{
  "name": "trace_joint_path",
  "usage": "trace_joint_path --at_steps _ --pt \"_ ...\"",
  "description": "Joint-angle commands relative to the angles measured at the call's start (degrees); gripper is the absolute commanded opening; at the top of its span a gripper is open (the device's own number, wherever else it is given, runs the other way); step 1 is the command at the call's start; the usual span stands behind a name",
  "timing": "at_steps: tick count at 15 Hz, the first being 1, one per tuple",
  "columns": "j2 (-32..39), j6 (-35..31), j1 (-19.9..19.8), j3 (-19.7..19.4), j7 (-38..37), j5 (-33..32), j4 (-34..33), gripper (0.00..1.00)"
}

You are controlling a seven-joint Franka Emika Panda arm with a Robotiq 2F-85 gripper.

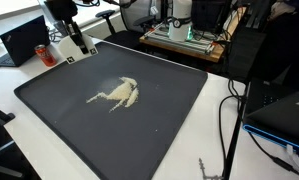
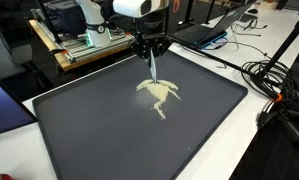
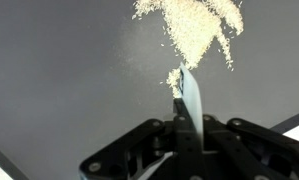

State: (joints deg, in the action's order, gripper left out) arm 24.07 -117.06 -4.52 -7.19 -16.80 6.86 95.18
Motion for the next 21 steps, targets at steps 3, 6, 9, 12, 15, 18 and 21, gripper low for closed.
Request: trace_joint_path --at_steps 3,6,9,12,15,18,21 --pt "2.81 9.35 1.7 0.57 0.49 -5.12 -6.58 0.01" --pt "3.43 11.62 2.67 1.02 0.89 -6.67 -7.56 0.01" --pt "3.97 11.24 4.27 1.5 0.59 -8.91 -6.99 0.01" --pt "4.57 7.71 5.24 2.46 1.3 -9.29 -5.7 0.01" --pt "6.82 5.18 4.13 3.63 4.26 -6.97 -6.6 0.01" --pt "9.06 3.24 1.56 4.57 9.74 -4.05 -7.05 0.01" --pt "10.56 1.49 -2.48 6.02 17.31 0.93 -6.83 0.01"
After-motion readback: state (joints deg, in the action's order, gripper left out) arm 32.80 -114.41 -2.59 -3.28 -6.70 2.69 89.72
